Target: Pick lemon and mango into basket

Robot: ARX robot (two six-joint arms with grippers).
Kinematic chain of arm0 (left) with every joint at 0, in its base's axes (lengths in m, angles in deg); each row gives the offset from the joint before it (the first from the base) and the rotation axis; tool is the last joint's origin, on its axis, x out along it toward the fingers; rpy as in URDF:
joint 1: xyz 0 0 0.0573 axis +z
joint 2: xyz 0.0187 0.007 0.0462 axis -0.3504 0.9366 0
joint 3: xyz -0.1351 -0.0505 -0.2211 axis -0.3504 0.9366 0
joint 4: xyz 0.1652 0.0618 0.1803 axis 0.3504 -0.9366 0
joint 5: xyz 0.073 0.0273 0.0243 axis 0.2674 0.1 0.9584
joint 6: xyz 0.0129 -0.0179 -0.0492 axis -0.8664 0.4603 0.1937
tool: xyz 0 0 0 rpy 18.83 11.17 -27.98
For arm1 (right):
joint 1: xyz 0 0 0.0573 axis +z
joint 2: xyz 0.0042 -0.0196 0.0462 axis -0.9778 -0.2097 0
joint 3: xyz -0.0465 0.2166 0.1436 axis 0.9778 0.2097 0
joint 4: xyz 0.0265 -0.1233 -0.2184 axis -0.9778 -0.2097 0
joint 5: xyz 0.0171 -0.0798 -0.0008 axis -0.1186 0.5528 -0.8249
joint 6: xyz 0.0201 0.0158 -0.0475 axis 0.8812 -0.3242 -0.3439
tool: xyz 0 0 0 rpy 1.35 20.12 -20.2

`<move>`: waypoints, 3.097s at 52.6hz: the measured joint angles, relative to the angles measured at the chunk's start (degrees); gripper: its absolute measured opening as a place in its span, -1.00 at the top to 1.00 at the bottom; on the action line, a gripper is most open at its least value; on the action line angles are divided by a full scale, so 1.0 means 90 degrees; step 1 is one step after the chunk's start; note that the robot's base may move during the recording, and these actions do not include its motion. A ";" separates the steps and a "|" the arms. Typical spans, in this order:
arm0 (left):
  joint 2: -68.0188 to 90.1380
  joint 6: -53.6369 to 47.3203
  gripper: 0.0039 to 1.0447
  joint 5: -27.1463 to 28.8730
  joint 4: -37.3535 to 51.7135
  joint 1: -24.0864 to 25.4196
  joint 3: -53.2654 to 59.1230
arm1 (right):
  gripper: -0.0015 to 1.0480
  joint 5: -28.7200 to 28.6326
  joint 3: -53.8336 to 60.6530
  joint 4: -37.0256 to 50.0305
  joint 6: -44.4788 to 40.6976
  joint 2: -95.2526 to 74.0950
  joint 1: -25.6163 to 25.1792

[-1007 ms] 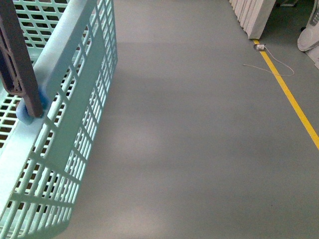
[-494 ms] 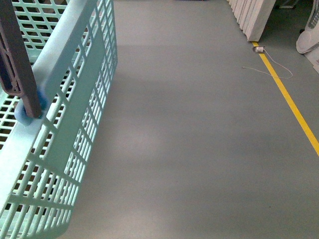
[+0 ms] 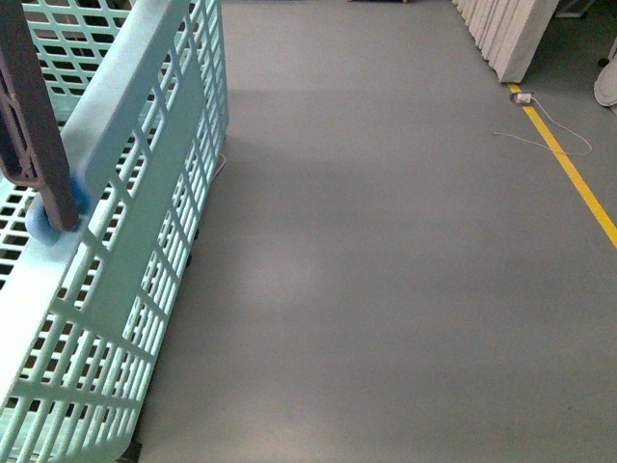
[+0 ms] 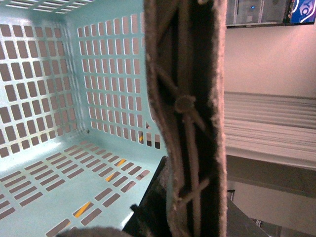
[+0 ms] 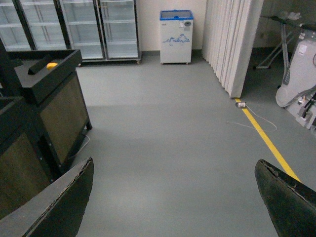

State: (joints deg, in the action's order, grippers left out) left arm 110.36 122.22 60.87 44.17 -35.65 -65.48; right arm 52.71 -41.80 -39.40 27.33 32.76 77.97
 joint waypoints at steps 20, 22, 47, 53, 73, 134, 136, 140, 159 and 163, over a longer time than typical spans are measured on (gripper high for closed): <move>0.0002 -0.0007 0.89 -0.0024 -0.0005 0.0002 0.0000 | -0.83 -0.0029 0.0000 -0.0002 0.0000 0.0000 0.0000; 0.0002 -0.0007 0.89 -0.0024 -0.0005 0.0002 0.0000 | -0.83 0.0002 0.0000 0.0000 -0.0002 0.0005 0.0000; -0.0002 -0.0015 0.89 -0.0015 -0.0005 0.0005 0.0000 | -0.83 -0.0010 0.0000 -0.0002 0.0000 0.0002 0.0000; -0.0002 -0.0015 0.89 -0.0010 -0.0005 0.0005 0.0000 | -0.83 -0.0012 0.0000 -0.0002 0.0000 0.0005 0.0000; -0.0002 -0.0012 0.89 -0.0012 -0.0005 0.0005 0.0000 | -0.83 -0.0015 0.0000 -0.0002 0.0000 0.0005 0.0000; 0.0000 -0.0017 0.89 -0.0007 -0.0005 0.0015 0.0000 | -0.83 -0.0005 0.0000 -0.0002 0.0000 0.0002 0.0000; -0.0002 -0.0017 0.89 -0.0012 -0.0005 0.0015 0.0000 | -0.83 -0.0010 0.0000 -0.0002 0.0000 0.0002 0.0000; -0.0005 -0.0007 0.89 -0.0024 -0.0005 0.0015 0.0000 | -0.83 -0.0005 0.0000 -0.0002 0.0000 0.0002 0.0000; -0.0005 -0.0017 0.89 -0.0012 -0.0005 0.0017 0.0000 | -0.83 -0.0027 0.0000 0.0000 0.0000 0.0002 0.0002; 0.0000 -0.0012 0.89 -0.0015 -0.0005 0.0017 0.0000 | -0.83 -0.0015 0.0000 -0.0002 0.0000 0.0002 0.0002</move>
State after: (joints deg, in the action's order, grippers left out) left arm 110.36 122.11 60.74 44.13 -35.49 -65.48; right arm 52.58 -41.80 -39.42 27.33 32.78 77.99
